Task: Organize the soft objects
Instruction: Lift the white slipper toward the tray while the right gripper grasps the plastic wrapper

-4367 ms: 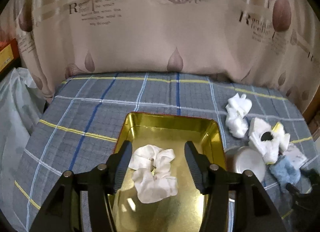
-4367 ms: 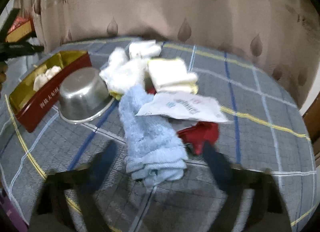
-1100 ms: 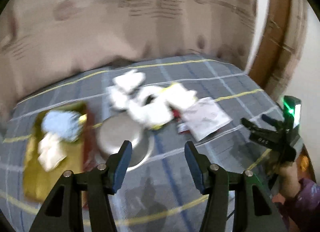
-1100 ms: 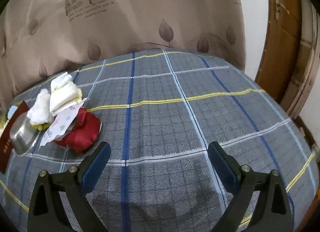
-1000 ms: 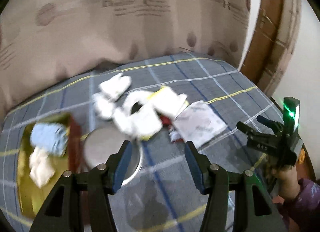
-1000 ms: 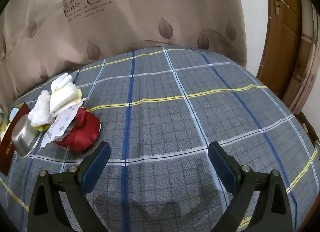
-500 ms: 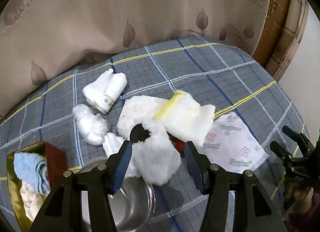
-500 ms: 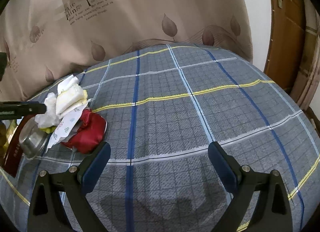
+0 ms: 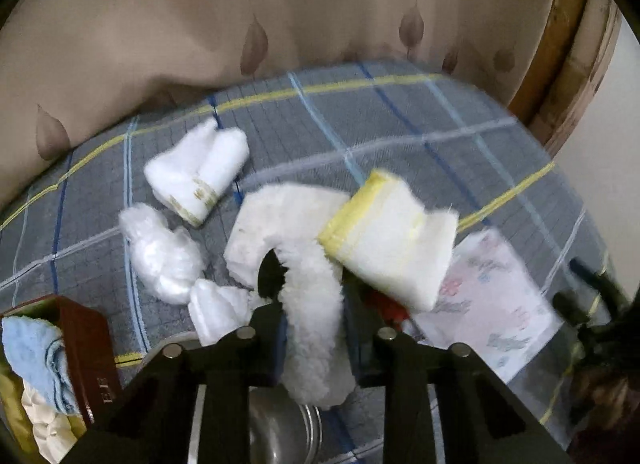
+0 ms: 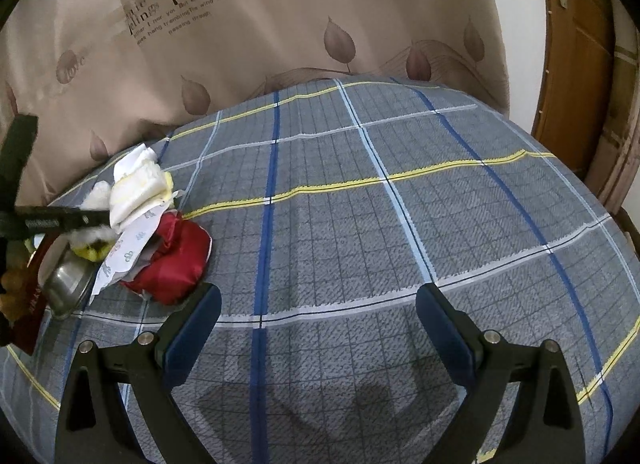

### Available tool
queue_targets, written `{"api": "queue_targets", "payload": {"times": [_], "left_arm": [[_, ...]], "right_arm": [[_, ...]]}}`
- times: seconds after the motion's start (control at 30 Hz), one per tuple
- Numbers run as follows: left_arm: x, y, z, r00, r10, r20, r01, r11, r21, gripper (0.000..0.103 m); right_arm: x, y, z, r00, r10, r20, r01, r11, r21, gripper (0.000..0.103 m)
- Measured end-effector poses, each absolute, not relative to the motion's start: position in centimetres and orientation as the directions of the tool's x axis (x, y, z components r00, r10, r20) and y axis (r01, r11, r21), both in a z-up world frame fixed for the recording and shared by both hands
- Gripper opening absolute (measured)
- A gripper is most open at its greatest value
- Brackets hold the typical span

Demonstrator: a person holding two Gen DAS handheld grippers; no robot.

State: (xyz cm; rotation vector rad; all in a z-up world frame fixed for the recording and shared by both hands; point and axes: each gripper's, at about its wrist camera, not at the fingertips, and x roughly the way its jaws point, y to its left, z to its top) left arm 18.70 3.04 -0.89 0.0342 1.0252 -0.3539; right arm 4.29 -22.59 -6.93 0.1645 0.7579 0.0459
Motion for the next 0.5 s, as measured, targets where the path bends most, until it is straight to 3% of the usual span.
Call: {"api": "queue_targets", "payload": {"times": [0.17,0.5], "left_arm": [[18.3,5.7,2.9,0.538,-0.338,-0.772,0.267,0.937,-0.224,0.024],[18.6,11.2,3.5,0.609,-0.174,-0.774,0.084,0.984,-0.155,0.024]], "right_arm": [[4.5,-22.6,-7.0,0.721,0.097,-0.686,0.019,0.987,0.160,0.097],[4.9,-22.4,-7.3,0.707,0.086,-0.702,0.023,0.989,0.145,0.097]]}}
